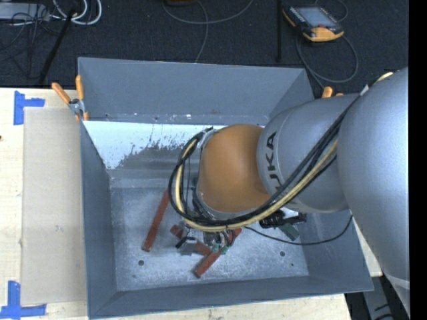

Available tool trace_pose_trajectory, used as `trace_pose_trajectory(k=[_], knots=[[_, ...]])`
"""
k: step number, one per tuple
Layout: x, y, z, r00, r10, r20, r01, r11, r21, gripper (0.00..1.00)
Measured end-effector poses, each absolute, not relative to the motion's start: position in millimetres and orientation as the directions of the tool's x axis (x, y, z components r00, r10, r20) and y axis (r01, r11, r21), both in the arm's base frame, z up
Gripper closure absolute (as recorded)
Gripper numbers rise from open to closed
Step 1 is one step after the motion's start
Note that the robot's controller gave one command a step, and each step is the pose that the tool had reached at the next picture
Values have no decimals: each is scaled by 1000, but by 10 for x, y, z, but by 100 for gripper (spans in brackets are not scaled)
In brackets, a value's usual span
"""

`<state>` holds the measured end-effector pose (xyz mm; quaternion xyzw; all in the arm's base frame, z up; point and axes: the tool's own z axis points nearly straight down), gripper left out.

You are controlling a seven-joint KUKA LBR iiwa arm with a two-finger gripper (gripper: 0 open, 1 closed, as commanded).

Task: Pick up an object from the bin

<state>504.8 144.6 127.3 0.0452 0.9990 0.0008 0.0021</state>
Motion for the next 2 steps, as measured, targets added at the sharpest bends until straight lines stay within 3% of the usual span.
trace_pose_trajectory(k=[1, 2], knots=[[5037, 1439, 1240, -996, 93, 1, 93, 996, 0, 0], [4741, 1672, 683, -999, 46, -2, 46, 999, 0, 0]])
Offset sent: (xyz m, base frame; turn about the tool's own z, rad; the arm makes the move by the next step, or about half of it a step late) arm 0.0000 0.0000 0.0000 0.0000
